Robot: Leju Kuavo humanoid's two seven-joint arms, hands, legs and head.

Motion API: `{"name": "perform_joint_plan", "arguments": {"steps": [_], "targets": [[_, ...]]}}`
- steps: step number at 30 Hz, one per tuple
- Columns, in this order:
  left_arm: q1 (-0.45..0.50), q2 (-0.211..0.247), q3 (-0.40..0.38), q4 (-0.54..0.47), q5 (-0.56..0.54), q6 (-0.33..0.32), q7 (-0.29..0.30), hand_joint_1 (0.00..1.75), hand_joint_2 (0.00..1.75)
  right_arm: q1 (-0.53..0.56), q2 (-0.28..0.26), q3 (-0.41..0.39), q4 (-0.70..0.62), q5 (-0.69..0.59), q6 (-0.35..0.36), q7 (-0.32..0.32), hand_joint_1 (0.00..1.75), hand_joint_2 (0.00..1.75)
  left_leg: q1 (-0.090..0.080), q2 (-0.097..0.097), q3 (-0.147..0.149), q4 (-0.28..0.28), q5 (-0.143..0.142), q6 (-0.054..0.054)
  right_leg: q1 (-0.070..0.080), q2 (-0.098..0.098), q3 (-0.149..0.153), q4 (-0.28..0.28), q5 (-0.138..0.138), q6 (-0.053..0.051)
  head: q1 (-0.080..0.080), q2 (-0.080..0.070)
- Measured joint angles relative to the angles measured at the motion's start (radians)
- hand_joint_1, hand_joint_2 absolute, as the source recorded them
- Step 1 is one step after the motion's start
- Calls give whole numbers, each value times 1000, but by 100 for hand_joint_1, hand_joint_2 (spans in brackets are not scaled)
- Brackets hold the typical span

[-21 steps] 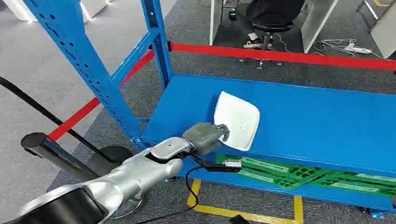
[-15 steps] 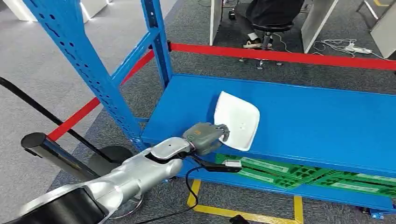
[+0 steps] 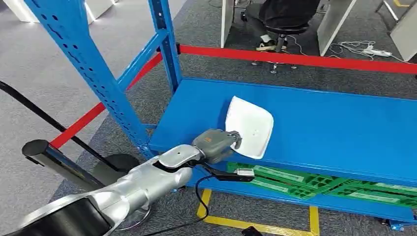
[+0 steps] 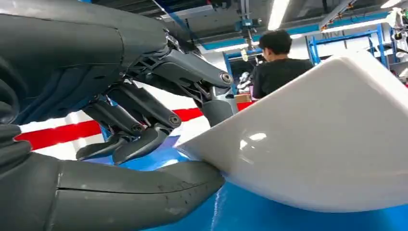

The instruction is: Take the parts from the cabinet and place them on the table.

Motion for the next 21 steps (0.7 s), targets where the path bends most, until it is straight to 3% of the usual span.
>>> {"name": "perform_joint_plan", "arguments": {"steps": [21], "targets": [[1,0,0,0,0,2,0,175,175,0,0,0,0,0,0,0,0,175,0,0,0,0,0,0,0,0,0,0,0,0,0,0]]}}
